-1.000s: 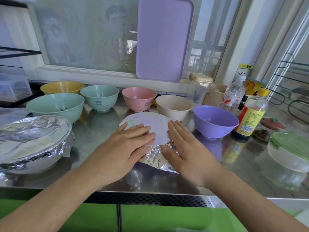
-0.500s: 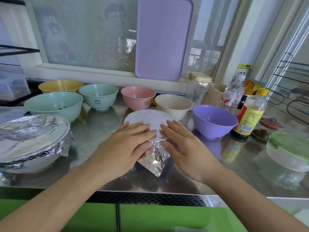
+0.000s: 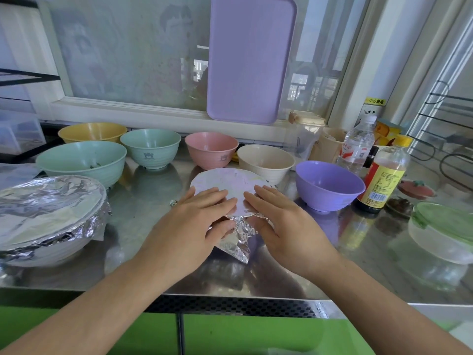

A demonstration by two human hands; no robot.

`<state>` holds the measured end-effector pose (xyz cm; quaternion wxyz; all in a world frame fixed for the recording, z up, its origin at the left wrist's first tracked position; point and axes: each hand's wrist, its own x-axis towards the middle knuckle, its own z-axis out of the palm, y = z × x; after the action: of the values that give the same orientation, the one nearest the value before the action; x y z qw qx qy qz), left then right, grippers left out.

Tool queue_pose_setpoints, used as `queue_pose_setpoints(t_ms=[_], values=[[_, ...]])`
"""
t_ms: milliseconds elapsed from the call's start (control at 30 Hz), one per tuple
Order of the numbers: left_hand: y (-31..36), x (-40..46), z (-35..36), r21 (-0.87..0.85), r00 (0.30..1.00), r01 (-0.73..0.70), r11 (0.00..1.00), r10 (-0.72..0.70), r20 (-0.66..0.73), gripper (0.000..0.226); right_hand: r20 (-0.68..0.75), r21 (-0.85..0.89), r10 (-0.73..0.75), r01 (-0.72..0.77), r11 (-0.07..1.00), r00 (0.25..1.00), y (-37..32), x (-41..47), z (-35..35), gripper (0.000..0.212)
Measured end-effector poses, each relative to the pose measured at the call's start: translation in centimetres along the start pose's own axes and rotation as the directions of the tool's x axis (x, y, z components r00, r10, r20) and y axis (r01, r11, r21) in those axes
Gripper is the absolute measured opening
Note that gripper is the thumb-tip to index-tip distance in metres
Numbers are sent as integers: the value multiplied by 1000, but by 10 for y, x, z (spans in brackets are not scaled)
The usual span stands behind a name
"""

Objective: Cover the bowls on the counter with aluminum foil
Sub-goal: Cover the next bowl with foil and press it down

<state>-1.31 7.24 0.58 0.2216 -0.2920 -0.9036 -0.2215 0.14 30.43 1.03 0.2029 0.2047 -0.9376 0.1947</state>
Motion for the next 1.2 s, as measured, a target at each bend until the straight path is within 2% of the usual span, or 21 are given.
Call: queue_pose_setpoints(t_ms=[200, 300, 433, 633, 667, 800, 900, 1067, 1200], values=[[-2, -1, -6, -50, 998, 58, 997, -57, 18, 52, 90, 81, 95, -102, 992, 991, 1, 5, -12, 72], [-2, -2, -10, -112, 986, 161, 981, -155, 62, 70, 87, 92, 104, -112, 989, 991, -2, 2, -12, 71], [1, -2, -20, -158, 958, 275, 948, -257, 125, 96, 30, 49, 53, -55, 997, 998, -4, -8, -13, 69], [0, -2, -34, -159, 941, 318, 935, -290, 173, 115, -69, 106, 29, -21, 994, 997, -3, -9, -21, 60], [1, -1, -35, -152, 937, 323, 934, -292, 193, 117, -42, 106, 47, -43, 993, 998, -2, -5, -22, 63], [4, 2, -32, -83, 920, 339, 937, -311, 239, 120, 223, 179, 138, -180, 967, 965, -4, 11, -19, 80], [7, 4, -27, 4, 902, 368, 930, -358, 243, 125, 273, 186, 147, -202, 962, 951, -5, 11, -11, 84], [13, 1, -32, 28, 880, 399, 917, -391, 269, 125, 193, 88, 101, -120, 989, 976, -12, 3, -10, 86], [14, 1, -42, -26, 912, 335, 942, -317, 261, 121, 92, 41, 54, -58, 997, 994, -18, -9, -14, 87]])
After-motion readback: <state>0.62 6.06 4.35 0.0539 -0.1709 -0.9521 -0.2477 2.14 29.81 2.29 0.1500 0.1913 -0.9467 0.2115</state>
